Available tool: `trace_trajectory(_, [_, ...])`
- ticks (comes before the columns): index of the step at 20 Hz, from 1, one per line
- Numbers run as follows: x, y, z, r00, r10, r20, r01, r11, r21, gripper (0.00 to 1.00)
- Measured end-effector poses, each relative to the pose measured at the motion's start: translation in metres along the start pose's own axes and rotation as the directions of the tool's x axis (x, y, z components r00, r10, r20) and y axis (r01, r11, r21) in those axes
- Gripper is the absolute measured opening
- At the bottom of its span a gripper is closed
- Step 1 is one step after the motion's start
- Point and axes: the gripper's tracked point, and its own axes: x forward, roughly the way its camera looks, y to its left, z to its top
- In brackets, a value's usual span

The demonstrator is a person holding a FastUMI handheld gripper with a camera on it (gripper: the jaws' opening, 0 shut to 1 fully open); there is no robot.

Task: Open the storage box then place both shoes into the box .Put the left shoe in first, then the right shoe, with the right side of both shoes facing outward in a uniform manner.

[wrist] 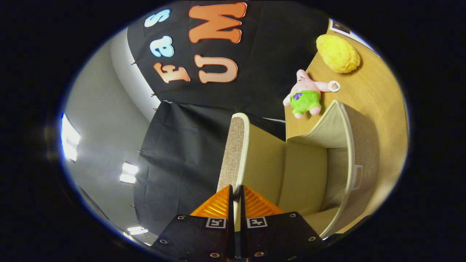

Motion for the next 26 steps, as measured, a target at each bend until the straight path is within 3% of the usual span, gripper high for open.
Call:
trace_trajectory(10, [0.11, 0.024, -0.04, 0.986, -0.14, -0.088, 0.121, 0.974, -0.194, 0.03])
trace_trajectory(13, [0.14, 0.013, -0.054, 0.967, -0.236, -0.097, 0.2, 0.937, -0.288, 0.01])
trace_trajectory(17, [0.165, 0.015, -0.077, 0.947, -0.302, -0.11, 0.241, 0.893, -0.379, 0.04])
trace_trajectory(18, [0.169, 0.012, -0.078, 0.944, -0.311, -0.108, 0.244, 0.881, -0.405, 0.09])
trace_trajectory(20, [0.168, 0.0, -0.081, 0.932, -0.345, -0.11, 0.26, 0.849, -0.46, 0.34])
trace_trajectory(22, [0.16, -0.006, -0.074, 0.922, -0.381, -0.073, 0.293, 0.808, -0.511, 0.81])
trace_trajectory(23, [0.156, -0.008, -0.069, 0.917, -0.395, -0.054, 0.311, 0.793, -0.524, 0.93])
trace_trajectory(26, [0.137, -0.01, -0.048, 0.915, -0.403, 0.021, 0.352, 0.772, -0.53, 0.97])
